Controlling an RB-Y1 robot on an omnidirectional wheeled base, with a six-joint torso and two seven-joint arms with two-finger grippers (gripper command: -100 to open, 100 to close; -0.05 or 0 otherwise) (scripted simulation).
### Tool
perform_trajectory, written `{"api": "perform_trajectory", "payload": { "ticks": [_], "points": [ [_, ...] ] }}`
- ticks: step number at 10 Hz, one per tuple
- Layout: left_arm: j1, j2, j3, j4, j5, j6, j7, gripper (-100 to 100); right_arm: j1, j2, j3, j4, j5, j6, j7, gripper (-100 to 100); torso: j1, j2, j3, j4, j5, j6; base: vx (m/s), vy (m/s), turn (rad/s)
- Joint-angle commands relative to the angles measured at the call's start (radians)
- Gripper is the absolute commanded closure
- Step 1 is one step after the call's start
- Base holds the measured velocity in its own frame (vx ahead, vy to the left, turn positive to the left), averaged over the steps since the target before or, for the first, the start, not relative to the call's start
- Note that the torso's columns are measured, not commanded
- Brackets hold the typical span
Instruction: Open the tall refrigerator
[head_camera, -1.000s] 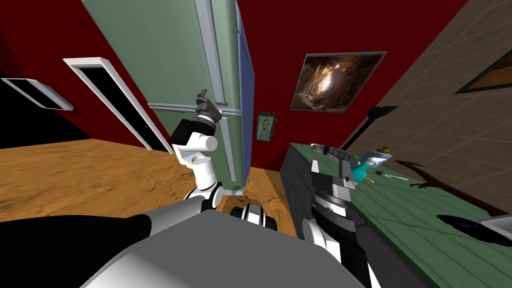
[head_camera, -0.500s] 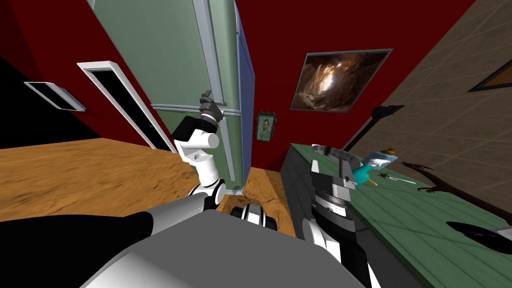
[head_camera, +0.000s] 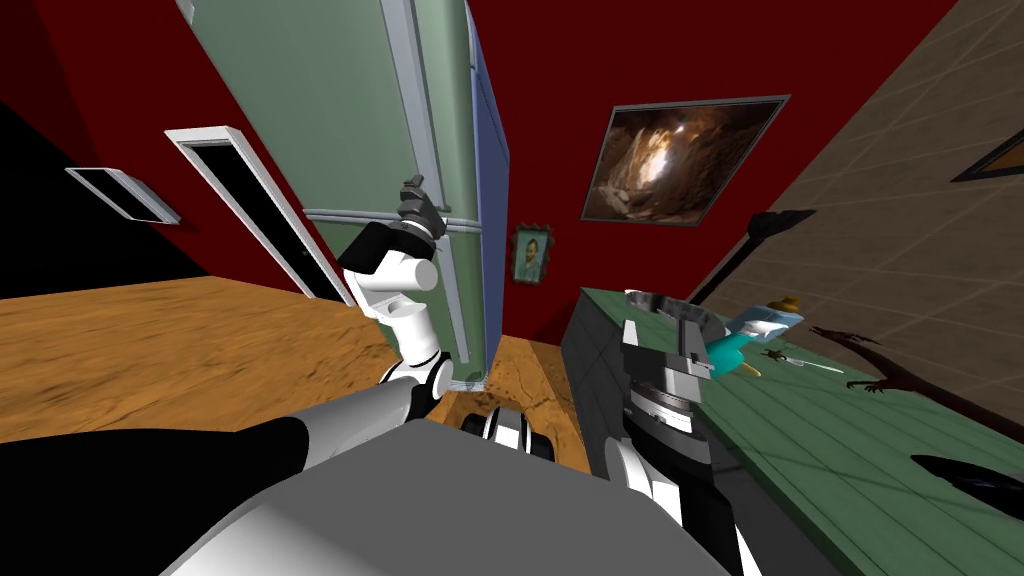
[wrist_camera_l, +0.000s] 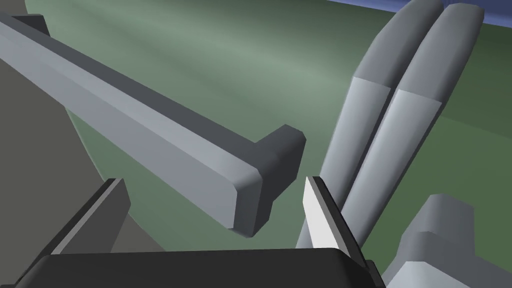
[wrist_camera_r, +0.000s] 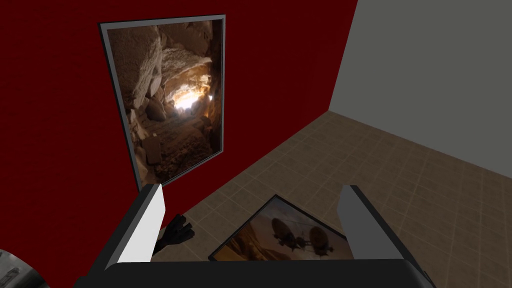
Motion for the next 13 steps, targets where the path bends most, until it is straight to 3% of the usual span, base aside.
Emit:
{"api": "perform_trajectory", "payload": {
  "ticks": [1, 2, 3, 5, 6, 13],
  "points": [
    [-0.048, 0.018, 0.006, -0.003, -0.005, 0.056, -0.002, -100, 0.0, 0.0, 0.0, 0.0, 0.0, 0.0, 0.0, 0, -0.001, 0.001, 0.0, 0.0, 0.0, 0.0, 0.062, 0.025, -0.004],
    [-0.035, 0.013, 0.004, -0.005, -0.004, 0.042, -0.001, -100, 0.0, 0.0, 0.0, 0.0, 0.0, 0.0, 0.0, 0, -0.001, 0.002, 0.001, 0.0, 0.0, 0.0, 0.028, 0.012, -0.001],
    [-0.013, 0.005, 0.002, 0.0, -0.001, 0.017, 0.0, 100, 0.0, 0.0, 0.0, 0.0, 0.0, 0.0, 0.0, 0, -0.002, 0.004, 0.003, 0.001, -0.001, 0.0, -0.025, -0.005, 0.011],
    [0.023, -0.008, -0.002, 0.002, 0.003, -0.023, 0.001, 100, 0.0, 0.0, 0.0, 0.0, 0.0, 0.0, 0.0, 0, -0.003, 0.005, 0.006, -0.003, 0.003, 0.001, -0.055, -0.008, 0.017],
    [0.007, 0.0, 0.0, -0.009, -0.002, -0.016, -0.003, 100, 0.0, 0.0, 0.0, 0.0, 0.0, 0.0, 0.0, 0, -0.005, 0.002, 0.005, -0.006, 0.003, 0.003, -0.031, -0.003, 0.017],
    [-0.032, -0.02, -0.087, -0.031, 0.113, 0.067, 0.038, 100, -0.001, 0.0, 0.0, 0.0, 0.0, 0.0, 0.0, 0, 0.01, 0.006, 0.003, 0.006, 0.004, -0.005, -0.27, 0.237, -0.072]
  ]
}}
